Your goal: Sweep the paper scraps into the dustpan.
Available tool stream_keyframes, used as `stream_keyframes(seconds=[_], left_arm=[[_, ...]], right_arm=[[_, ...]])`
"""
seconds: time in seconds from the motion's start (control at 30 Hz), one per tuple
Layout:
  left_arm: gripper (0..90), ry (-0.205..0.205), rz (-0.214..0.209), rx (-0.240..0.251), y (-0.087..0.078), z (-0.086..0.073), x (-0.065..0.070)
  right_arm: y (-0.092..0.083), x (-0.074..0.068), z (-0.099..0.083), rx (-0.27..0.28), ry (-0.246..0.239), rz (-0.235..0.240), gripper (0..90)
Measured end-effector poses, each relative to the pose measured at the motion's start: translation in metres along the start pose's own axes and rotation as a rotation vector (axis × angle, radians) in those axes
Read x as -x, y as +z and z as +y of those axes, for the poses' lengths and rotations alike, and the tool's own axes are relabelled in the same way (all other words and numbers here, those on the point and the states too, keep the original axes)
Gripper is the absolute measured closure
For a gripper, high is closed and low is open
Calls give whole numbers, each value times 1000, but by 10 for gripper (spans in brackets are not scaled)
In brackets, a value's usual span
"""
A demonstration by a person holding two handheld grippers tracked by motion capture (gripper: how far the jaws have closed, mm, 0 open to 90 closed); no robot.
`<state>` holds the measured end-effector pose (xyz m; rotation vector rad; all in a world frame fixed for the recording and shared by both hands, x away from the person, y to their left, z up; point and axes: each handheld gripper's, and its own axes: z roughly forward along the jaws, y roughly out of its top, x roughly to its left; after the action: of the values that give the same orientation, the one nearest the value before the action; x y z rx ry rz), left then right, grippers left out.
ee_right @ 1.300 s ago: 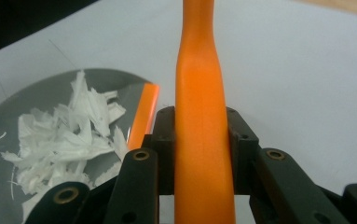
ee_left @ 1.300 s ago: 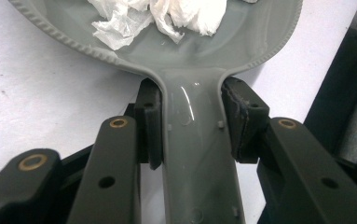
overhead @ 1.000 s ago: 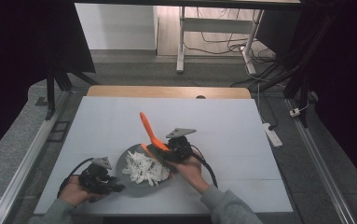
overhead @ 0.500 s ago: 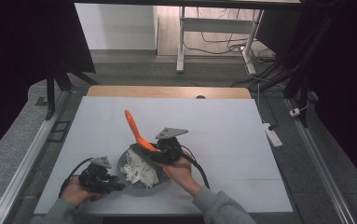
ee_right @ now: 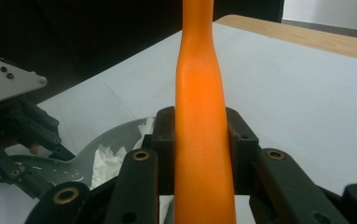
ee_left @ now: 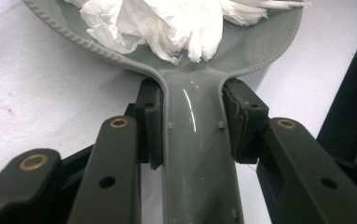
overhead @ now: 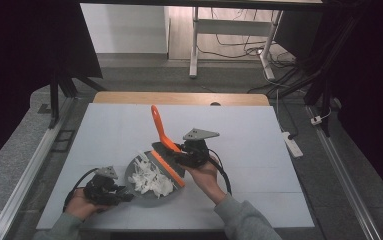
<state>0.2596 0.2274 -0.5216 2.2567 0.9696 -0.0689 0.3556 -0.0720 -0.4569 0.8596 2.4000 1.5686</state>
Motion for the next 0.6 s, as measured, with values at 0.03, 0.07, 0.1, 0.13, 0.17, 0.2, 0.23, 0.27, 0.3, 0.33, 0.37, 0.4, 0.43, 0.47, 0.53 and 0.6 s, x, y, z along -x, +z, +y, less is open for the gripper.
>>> stream_keyframes(seconds=[0.03,0.07,0.1,0.13,0.17,0.2,0.23,0.27,0.3,0.33,0.37,0.4,0.43,0.47,0.53,0.6], left_arm=[[618,1,2,5,0,0,0],[619,0,7,12,-1,0,0],[618,-2,11,19,-2,0,0],[618,-3,11,24,-2,0,0],[618,-3,18,32,-3,0,0],[618,-2,24,36,-4,0,0],[618,-5,28,44,-4,0,0],[618,-10,35,51,-5,0,0],[619,-14,39,57,-6,0,-1],[618,-19,47,65,-7,0,-1],[618,-26,58,75,-9,0,-1],[618,-31,65,82,-10,0,-2],[618,-36,71,87,-11,0,-2],[619,-45,76,98,-12,0,-2],[618,-65,89,120,-13,0,-2],[618,-73,94,127,-15,-1,-3]], right_arm=[[-2,2,0,1,-2,-7,698],[-3,3,1,7,-1,-6,698],[-5,4,1,9,-3,-10,698],[-7,5,1,12,-2,-12,698],[-9,6,1,16,-2,-12,698],[-12,7,2,17,-11,-12,698],[-14,8,2,18,-18,-12,698],[-16,9,2,21,-24,-12,698],[-19,9,1,23,-30,-8,698],[-22,10,1,26,-36,-8,698],[-25,11,0,30,-43,-6,698],[-30,13,-1,30,-49,-7,698],[-33,14,-1,33,-54,-7,698],[-36,15,-2,35,-57,-10,698],[-44,18,-4,37,-61,-16,698],[-51,21,-6,40,-64,-21,698]])
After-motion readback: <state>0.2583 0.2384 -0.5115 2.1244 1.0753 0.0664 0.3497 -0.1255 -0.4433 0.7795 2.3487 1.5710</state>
